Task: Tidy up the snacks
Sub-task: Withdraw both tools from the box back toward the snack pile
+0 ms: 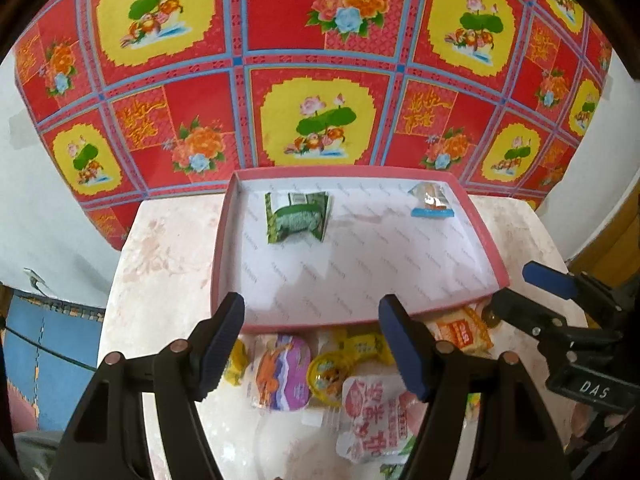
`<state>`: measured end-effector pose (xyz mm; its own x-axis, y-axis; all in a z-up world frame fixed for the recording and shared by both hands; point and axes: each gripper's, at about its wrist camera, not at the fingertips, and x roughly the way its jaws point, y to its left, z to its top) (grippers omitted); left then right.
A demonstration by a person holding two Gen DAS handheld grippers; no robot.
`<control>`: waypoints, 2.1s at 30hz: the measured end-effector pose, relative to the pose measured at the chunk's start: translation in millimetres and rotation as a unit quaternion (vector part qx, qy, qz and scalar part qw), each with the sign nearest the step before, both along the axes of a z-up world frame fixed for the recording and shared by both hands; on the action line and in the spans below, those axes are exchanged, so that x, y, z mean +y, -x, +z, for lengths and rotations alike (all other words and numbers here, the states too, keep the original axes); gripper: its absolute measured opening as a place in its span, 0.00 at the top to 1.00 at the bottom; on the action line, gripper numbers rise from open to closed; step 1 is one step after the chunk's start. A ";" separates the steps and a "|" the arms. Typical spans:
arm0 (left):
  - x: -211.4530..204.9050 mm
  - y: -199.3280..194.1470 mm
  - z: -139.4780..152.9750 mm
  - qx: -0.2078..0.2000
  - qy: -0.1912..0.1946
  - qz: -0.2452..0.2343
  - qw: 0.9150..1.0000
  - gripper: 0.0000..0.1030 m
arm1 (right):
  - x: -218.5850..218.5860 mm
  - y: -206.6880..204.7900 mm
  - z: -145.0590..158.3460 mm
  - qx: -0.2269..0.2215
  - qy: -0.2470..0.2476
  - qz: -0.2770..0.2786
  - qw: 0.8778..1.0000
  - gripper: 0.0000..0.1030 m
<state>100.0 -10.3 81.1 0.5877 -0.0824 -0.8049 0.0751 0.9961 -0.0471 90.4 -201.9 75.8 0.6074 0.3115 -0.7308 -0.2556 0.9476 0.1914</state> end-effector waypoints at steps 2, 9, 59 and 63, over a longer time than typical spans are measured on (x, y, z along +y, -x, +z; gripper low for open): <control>2.8 4.6 -1.2 0.002 -0.001 0.002 1.000 0.29 | -1.3 4.4 -0.8 0.001 0.001 -0.003 1.000 0.29; 15.2 19.7 -7.4 0.011 0.002 0.014 1.000 0.29 | -3.3 17.1 -4.9 0.007 0.006 -0.007 1.000 0.29; 63.9 39.2 -47.2 0.039 0.013 0.060 0.997 0.29 | -16.3 45.6 -49.6 0.073 0.012 -0.031 0.997 0.29; 66.5 34.2 -48.2 0.039 0.026 0.065 0.997 0.29 | -19.2 44.1 -52.1 0.077 0.009 -0.034 0.996 0.29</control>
<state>65.9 56.2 32.9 0.5313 -0.0531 -0.8455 -0.0598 0.9932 -0.0999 46.3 -221.1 23.7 0.5064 0.2599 -0.8222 -0.1601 0.9653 0.2065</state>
